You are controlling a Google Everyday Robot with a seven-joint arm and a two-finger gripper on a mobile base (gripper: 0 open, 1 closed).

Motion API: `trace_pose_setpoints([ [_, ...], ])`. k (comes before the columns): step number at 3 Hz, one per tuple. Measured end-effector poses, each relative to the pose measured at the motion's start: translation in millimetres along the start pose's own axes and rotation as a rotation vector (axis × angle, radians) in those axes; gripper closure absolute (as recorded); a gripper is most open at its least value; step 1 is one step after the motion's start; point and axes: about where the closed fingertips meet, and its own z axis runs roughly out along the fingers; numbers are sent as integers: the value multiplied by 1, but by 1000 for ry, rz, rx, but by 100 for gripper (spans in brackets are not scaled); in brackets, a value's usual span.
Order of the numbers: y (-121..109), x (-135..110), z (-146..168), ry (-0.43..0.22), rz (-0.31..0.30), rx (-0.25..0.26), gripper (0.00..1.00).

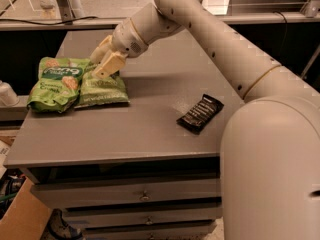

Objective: Move green jalapeno chip bag near green rice chip bag

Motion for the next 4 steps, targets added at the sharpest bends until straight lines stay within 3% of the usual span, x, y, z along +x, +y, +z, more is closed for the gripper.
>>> trace_pose_setpoints([
  [1, -2, -2, 2, 8, -9, -13, 0],
  [2, -18, -1, -13, 6, 3, 35, 0],
  [4, -82, 29, -134, -31, 91, 339, 0],
])
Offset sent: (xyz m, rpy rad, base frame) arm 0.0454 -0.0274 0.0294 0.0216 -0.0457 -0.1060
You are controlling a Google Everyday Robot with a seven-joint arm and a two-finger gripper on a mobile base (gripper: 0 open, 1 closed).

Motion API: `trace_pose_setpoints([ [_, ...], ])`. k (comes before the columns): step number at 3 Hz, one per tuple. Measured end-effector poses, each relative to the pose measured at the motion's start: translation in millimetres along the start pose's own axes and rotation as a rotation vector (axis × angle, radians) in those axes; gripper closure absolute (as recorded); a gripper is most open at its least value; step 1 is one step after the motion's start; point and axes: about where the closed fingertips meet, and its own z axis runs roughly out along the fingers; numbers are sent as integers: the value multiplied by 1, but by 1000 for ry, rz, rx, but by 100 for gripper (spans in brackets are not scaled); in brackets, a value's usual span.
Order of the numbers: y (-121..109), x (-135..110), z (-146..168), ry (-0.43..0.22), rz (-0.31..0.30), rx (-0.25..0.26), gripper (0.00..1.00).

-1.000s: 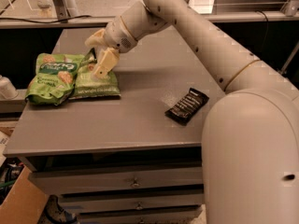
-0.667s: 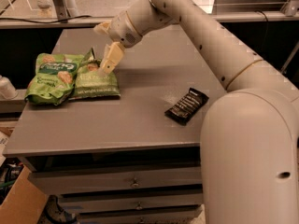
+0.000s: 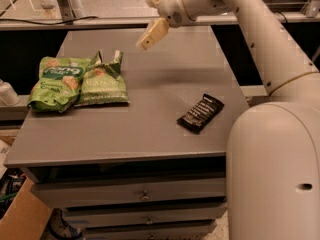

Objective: Move green jalapeno chip bag near green rice chip bag

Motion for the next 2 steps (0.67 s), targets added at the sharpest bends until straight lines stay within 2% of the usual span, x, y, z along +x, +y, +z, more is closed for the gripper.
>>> trace_pose_setpoints([
  [1, -41, 18, -49, -24, 68, 153, 0],
  [2, -44, 17, -50, -29, 71, 164, 0],
])
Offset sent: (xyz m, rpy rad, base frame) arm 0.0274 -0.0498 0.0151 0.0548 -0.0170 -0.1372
